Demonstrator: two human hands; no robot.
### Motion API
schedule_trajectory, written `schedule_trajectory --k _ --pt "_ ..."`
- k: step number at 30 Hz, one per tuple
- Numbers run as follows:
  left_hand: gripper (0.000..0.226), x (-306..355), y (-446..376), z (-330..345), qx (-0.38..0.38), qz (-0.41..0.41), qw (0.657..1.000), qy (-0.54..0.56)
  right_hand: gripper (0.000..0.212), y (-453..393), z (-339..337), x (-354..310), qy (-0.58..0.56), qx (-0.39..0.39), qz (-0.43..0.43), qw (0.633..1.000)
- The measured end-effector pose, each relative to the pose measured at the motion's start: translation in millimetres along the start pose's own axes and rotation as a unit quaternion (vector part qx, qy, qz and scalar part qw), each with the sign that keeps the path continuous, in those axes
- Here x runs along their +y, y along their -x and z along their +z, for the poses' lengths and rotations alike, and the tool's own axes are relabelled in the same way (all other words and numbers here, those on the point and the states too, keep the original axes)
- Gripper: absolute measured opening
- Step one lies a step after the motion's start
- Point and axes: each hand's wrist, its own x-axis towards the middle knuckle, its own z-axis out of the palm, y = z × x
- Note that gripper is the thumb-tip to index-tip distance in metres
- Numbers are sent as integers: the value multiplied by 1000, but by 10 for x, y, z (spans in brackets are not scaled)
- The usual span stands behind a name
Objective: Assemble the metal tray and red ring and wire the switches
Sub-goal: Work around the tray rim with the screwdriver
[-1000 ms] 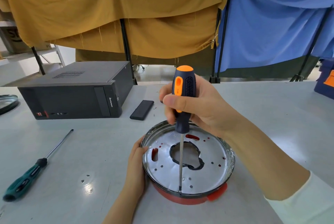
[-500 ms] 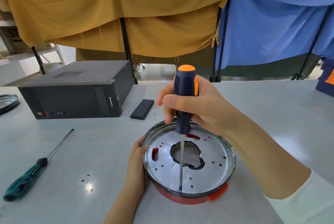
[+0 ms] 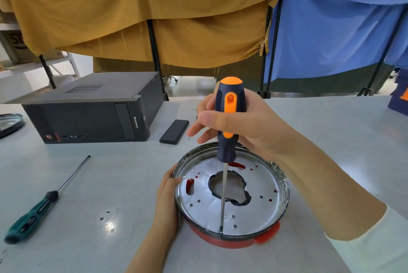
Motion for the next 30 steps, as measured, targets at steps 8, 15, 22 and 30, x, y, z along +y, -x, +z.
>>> schedule_trajectory --k 8,15,22,30 --pt "31 -11 16 0 -17 9 999 27 49 40 -68 36 -234 -162 41 958" --pt "36 19 36 15 -9 6 1000 4 17 20 32 35 21 35 -6 999" --pt "38 15 42 7 -19 -10 999 31 17 13 139 38 -99 6 28 995" --pt "37 18 42 3 -11 -9 1000 12 16 -7 109 58 -35 35 23 999"
